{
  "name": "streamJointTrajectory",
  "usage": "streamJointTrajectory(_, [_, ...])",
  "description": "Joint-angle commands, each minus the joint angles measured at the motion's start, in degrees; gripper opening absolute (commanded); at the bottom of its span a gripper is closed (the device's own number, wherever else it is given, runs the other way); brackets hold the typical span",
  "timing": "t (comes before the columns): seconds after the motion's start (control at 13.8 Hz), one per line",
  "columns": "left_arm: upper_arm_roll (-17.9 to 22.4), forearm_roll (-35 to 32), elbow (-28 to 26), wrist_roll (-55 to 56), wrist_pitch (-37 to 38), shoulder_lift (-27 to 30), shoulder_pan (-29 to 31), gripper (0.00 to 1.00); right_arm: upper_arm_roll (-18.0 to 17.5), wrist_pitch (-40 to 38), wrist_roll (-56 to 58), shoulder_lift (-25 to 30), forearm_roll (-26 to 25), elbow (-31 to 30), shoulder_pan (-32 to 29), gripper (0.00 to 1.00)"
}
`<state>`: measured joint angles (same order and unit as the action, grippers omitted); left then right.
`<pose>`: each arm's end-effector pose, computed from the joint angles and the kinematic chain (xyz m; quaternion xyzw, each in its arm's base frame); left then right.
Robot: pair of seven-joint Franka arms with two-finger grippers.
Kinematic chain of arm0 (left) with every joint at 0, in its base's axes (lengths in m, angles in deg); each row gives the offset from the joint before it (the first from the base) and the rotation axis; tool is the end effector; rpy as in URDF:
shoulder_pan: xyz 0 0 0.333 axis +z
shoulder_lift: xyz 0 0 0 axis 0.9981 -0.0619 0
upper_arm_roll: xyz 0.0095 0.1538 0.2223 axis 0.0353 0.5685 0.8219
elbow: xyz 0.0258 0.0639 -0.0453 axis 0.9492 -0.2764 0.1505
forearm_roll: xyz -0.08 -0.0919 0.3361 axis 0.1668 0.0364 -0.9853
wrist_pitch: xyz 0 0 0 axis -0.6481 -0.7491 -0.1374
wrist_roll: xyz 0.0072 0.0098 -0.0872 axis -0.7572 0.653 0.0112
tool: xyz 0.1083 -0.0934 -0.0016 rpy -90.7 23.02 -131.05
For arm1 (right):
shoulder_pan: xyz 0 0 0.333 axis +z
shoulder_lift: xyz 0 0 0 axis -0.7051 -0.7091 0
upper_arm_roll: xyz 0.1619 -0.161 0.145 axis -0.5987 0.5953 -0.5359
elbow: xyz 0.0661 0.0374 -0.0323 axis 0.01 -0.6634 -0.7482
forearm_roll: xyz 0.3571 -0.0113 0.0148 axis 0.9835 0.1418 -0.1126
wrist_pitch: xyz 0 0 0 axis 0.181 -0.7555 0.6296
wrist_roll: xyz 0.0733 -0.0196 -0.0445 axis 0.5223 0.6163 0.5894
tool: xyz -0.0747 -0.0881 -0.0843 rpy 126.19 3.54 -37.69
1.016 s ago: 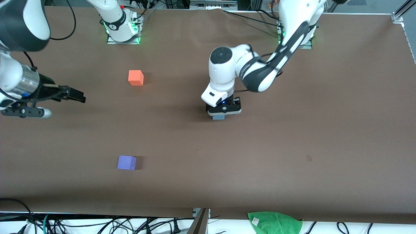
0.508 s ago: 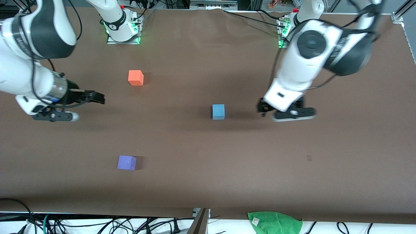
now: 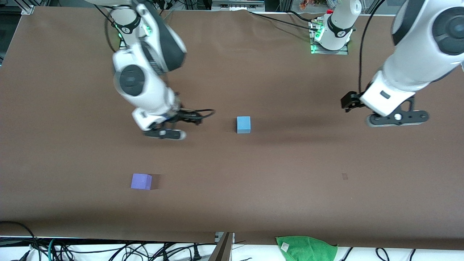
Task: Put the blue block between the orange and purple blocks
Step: 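Reach the right gripper to the blue cube while the left gripper withdraws, then close the right gripper on the blue cube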
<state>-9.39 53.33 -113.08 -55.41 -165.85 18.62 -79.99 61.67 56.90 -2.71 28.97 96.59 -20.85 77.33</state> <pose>0.5545 -0.1209 0.5058 -0.9971 -0.0217 0.0449 0.0573 0.5338 0.3647 0.3305 -0.9954 0.0644 0.0300 0.0647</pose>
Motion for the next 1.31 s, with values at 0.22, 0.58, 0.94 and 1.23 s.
streamJointTrajectory(0.22, [16.9,8.76,-6.02,-13.73,0.55,5.62,-5.64,1.0,1.07,13.01,-12.53,-16.18,-7.53,10.83,11.71,1.0])
streamJointTrajectory(0.58, [22.86,11.54,-29.3,-21.22,-17.11,20.56,-8.04,1.0,1.07,18.84,-12.27,-19.97,-9.21,10.75,14.71,1.0])
streamJointTrajectory(0.94, [21.54,8.38,-29.17,-20.26,-16.34,20.59,-7.51,1.0,1.07,18.84,-12.53,-23.13,-14.13,10.4,16.99,1.0])
streamJointTrajectory(1.23, [21.63,8.55,-25.47,-20.34,-12.29,18.13,-7.34,1.0,1.07,18.84,-12.1,-23.93,-15.37,10.13,16.74,0.83])
